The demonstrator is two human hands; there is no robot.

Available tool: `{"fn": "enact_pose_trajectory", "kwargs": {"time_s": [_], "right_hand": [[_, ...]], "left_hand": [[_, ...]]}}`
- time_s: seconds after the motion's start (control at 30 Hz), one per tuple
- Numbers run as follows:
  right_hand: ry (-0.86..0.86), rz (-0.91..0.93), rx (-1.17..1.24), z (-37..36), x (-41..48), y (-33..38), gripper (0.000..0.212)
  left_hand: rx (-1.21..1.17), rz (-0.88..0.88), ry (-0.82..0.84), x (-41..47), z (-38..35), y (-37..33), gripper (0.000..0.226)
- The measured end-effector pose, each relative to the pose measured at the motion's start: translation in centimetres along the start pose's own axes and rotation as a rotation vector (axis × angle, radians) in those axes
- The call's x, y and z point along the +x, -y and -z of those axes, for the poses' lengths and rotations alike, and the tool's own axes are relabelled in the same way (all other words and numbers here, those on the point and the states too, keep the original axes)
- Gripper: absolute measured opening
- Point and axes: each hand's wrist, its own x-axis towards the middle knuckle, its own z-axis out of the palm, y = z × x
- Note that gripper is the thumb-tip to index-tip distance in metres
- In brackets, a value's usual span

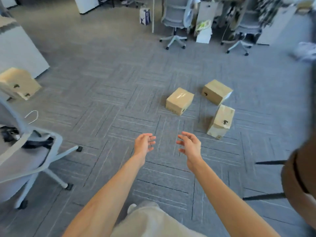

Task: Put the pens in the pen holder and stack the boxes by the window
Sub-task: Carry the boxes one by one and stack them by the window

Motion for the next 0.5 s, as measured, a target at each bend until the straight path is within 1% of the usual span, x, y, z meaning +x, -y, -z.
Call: {"fn": "enact_pose_trajectory", "kwargs": {"time_s": [0.13,0.27,0.37,0.5], "right_hand": [[-0.119,-0.003,-0.001,2.9,4.8,2.1,0.015],[-0.182,-0.019,-0.051,3.3,11.6,4.2,0.018],[-0.209,-0.037,-0.081,1.6,17.8,6.0,0.021],[-0.250,-0.095,-0.086,-2.4,26.5,8.7,0.021]], "left_hand": [[0.146,0.015,0.114,5.2,-6.1,-0.5,0.024],[0.190,0.048,0.162,11.9,-10.7,-1.3,0.023],[0.201,0.069,0.181,17.5,-13.4,-3.3,0.023],[0.195,0.143,0.195,25.2,-16.6,-7.1,0.023]]}}
